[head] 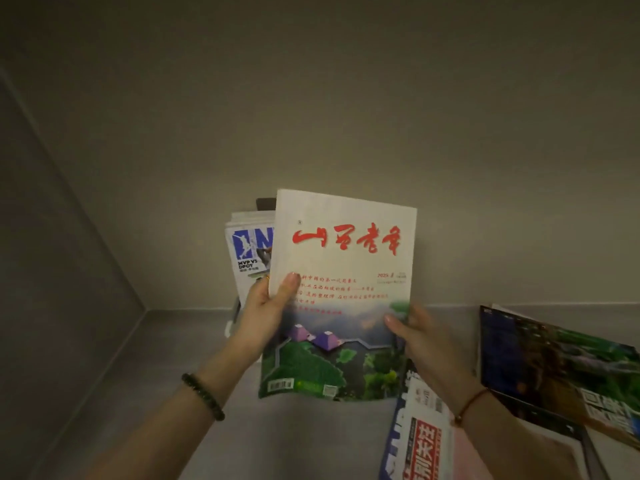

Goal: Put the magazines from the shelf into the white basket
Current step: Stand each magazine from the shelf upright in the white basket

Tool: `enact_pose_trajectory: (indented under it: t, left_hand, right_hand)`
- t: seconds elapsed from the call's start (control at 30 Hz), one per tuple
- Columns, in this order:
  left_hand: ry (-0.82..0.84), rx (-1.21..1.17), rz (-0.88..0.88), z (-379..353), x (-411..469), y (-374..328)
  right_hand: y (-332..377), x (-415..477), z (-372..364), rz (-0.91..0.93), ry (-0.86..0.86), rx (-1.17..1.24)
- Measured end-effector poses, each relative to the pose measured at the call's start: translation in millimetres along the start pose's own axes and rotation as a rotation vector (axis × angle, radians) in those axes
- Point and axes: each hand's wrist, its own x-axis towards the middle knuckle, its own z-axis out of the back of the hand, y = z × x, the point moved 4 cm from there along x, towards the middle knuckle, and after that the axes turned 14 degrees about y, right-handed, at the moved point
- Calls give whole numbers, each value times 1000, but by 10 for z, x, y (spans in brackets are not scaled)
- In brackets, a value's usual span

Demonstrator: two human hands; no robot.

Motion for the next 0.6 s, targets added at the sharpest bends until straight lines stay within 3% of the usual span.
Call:
enact_pose_trajectory:
  t: [0.17, 0.33, 0.6]
  left_hand:
    - [-80, 256, -12, 641, 409, -96]
    - [-174, 547, -6, 1159, 835, -14]
    - [-413, 442, 3, 1567, 985, 513]
  right_hand:
    - [381, 677, -311, 133, -185, -129]
    - [398, 1226, -524, 169, -227, -157]
    - [139, 1675, -627, 103, -228, -316]
